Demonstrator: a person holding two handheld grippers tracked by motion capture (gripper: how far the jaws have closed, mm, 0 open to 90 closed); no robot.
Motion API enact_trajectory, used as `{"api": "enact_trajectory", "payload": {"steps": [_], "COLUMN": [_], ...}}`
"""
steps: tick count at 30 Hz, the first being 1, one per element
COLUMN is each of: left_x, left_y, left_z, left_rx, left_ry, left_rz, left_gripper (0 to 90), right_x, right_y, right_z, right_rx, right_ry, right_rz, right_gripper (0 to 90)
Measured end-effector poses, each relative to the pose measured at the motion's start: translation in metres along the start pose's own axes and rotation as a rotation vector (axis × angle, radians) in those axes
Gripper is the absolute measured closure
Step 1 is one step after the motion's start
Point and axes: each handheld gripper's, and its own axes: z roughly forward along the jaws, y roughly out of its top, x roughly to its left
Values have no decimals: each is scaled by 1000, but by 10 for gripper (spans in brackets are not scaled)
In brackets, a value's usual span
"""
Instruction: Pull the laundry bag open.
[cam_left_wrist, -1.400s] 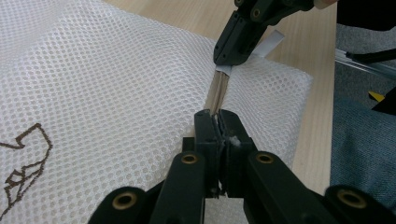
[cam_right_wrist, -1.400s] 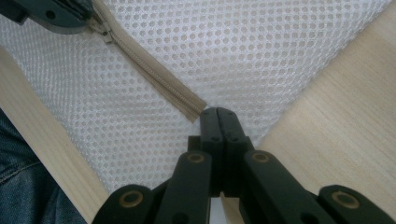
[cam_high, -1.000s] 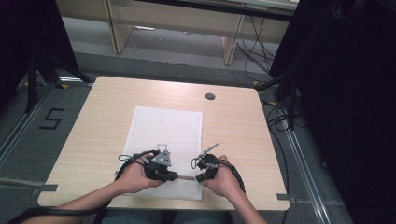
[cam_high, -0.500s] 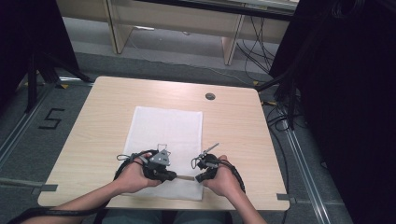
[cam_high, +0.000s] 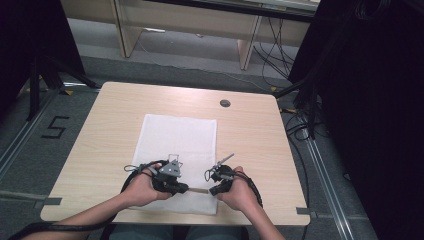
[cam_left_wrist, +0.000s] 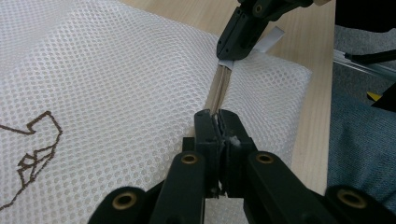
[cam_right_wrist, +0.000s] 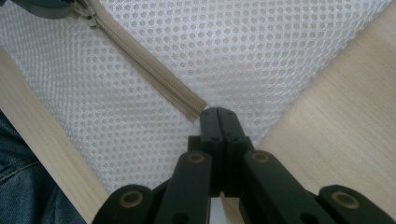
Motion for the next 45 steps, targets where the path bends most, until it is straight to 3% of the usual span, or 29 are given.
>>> {"api": "enact_trajectory", "payload": {"steps": [5, 6, 11, 30, 32, 34, 41, 43, 45], "left_x": [0, 1, 2, 3, 1, 1, 2, 2, 3], "left_y": [0, 1, -2, -2, -2, -2, -2, -3, -2], "left_z": [-1, -2, -5, -6, -6, -6, -7, -7, -8], "left_rx": [3, 2, 0, 5, 0, 2, -2, 0, -2], "left_ry": [2, 1, 3, 4, 3, 3, -3, 3, 0], "left_rz": [3, 18, 17, 19, 0, 3, 17, 1, 17], "left_gripper": [872, 871, 872, 872, 872, 872, 872, 872, 872], "right_x": [0, 1, 0, 0, 1, -1, 0, -1, -1], "right_y": [0, 0, 0, 0, 0, 0, 0, 0, 0], "right_z": [0, 0, 0, 0, 0, 0, 0, 0, 0], "right_rx": [1, 1, 11, 0, 5, -2, 0, 3, 1], "right_ry": [-1, -1, -2, 0, 1, -1, 1, 2, 3], "right_rz": [1, 0, 16, 5, 15, -7, 4, 8, 5], "right_gripper": [900, 900, 900, 900, 900, 900, 900, 900, 900]}}
